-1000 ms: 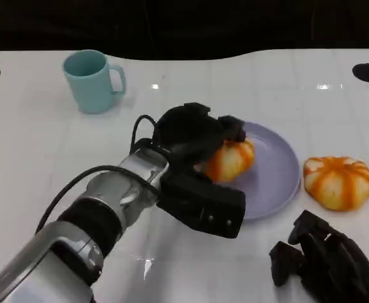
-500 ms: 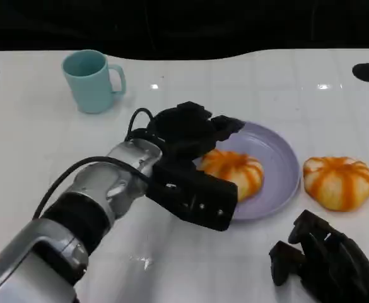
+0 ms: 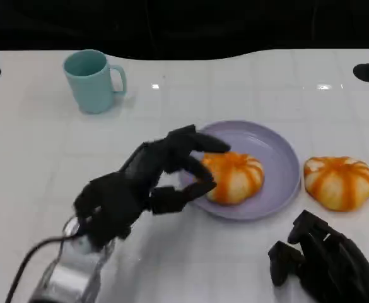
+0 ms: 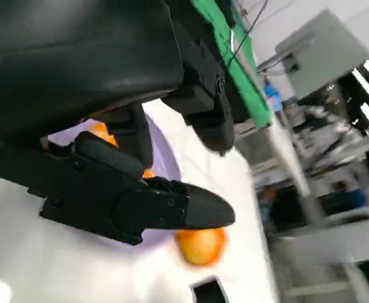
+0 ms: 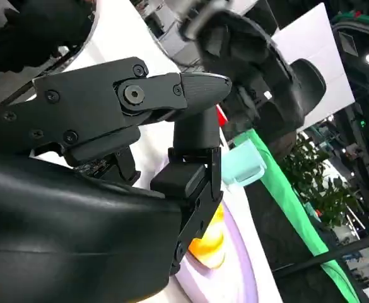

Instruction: Grasp the bread from the table and place it into the plate.

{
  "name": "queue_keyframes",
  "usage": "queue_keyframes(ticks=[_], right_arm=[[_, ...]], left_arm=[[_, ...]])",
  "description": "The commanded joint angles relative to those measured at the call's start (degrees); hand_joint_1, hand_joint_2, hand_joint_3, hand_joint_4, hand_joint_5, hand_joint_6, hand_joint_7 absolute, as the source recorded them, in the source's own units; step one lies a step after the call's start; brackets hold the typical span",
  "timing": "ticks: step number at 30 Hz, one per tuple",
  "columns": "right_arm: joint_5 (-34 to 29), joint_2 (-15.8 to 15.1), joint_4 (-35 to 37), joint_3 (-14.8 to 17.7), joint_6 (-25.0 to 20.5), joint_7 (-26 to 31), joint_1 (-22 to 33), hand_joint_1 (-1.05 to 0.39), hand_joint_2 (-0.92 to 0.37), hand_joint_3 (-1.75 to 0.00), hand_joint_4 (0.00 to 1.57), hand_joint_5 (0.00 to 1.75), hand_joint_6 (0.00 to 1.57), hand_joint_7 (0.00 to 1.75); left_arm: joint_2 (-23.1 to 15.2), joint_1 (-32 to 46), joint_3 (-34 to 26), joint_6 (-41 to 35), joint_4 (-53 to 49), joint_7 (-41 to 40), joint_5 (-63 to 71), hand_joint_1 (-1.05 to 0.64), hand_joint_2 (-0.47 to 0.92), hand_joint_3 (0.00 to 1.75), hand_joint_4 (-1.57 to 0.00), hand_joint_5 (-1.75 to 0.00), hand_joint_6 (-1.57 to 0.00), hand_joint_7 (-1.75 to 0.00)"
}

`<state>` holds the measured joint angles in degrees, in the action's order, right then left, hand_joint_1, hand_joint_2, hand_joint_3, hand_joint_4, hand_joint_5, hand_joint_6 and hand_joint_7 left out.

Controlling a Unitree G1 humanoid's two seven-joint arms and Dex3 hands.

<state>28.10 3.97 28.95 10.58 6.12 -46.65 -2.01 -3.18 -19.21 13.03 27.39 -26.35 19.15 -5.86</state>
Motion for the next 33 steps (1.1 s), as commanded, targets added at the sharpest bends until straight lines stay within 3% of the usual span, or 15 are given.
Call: queue_keyframes(ticks=[1,6,10,18,33], right_arm=[[0.35,-0.56,-0.64,0.24,-0.53,0.54,0.52,-0.57,-0.92,-0.24,0.79,1.68,0.70,1.41],[-0.05,-0.59,-1.25,-0.05,-0.56,1.18,0.90,-0.58,-0.92,-0.23,0.79,1.68,0.70,1.41],[-0.02,-0.58,-0.56,0.05,-0.23,1.01,0.70,-0.58,-0.92,-0.23,0.79,1.69,0.70,1.41],[0.11,-0.88,0.65,0.32,-0.64,0.64,0.25,-0.57,-0.92,-0.22,0.78,1.68,0.69,1.40],[-0.24,-1.37,1.71,0.57,-0.60,0.90,-0.82,-0.57,-0.92,-0.22,0.80,1.66,0.70,1.40]], left_arm=[[0.76,8.61,-3.76,-8.22,10.68,7.09,-13.35,-0.71,0.92,0.36,-0.63,-1.74,-0.49,-1.66],[1.49,17.12,-6.50,-19.18,19.70,12.46,-25.43,-0.68,0.92,0.37,-0.83,-1.75,-0.60,-1.74],[1.19,21.62,-7.70,-24.48,22.74,16.02,-29.70,-0.68,0.92,0.34,-0.88,-1.75,-0.61,-1.75],[1.91,25.27,-10.22,-27.73,22.15,20.74,-31.58,-0.70,0.92,0.29,-0.91,-1.75,-0.63,-1.73],[2.84,23.06,-12.12,-29.79,19.37,22.08,-29.71,-0.73,0.92,0.20,-0.91,-1.75,-0.68,-1.62]])
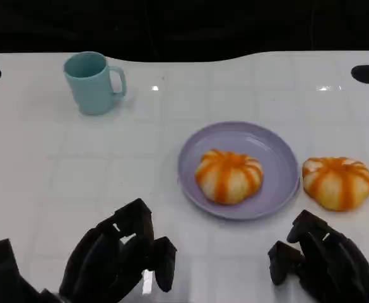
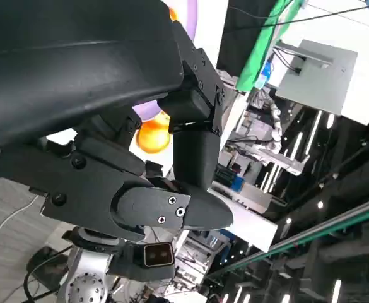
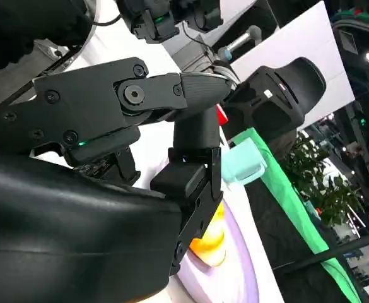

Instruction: Grasp the bread from the table and place it into the plate.

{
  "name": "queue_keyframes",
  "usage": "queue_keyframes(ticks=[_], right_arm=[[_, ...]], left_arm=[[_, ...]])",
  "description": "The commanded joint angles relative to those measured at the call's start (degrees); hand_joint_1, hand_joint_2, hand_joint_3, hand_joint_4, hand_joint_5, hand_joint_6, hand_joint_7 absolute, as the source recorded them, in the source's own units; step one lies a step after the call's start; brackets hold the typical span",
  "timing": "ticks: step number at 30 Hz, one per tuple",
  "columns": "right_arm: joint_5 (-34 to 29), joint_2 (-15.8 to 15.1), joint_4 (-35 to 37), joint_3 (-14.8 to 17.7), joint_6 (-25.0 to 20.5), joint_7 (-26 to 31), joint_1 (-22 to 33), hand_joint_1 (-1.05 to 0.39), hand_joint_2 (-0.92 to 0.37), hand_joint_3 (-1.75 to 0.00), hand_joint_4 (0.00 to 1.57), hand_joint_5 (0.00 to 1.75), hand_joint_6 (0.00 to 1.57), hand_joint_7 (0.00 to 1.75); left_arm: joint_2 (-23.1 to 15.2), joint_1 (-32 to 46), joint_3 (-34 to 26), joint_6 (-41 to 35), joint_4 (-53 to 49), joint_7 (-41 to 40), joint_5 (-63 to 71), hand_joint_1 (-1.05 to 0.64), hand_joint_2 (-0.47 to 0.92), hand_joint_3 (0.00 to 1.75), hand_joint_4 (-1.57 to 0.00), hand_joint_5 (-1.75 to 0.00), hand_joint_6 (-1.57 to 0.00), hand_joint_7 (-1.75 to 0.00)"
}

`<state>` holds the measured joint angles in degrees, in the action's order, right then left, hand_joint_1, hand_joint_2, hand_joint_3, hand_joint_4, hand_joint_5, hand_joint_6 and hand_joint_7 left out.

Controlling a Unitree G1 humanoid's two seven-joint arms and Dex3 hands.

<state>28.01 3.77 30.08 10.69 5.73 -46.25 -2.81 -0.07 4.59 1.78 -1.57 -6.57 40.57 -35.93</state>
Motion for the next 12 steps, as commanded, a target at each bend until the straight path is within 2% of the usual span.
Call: queue_keyframes(ticks=[1,12], right_arm=[[-0.09,-1.22,0.54,0.47,-0.31,0.46,-0.05,-0.57,-0.92,-0.22,0.80,1.66,0.70,1.40],[0.02,-1.15,0.36,0.40,-0.11,0.27,0.26,-0.56,-0.92,-0.23,0.79,1.67,0.69,1.41]], left_arm=[[-0.21,-0.84,-0.93,-0.79,-0.50,0.83,0.46,-0.72,0.92,0.20,-0.90,-1.75,-0.68,-1.62],[0.00,-0.67,-1.34,-0.98,-0.84,2.17,0.77,-0.73,0.92,0.19,-0.88,-1.75,-0.67,-1.61]])
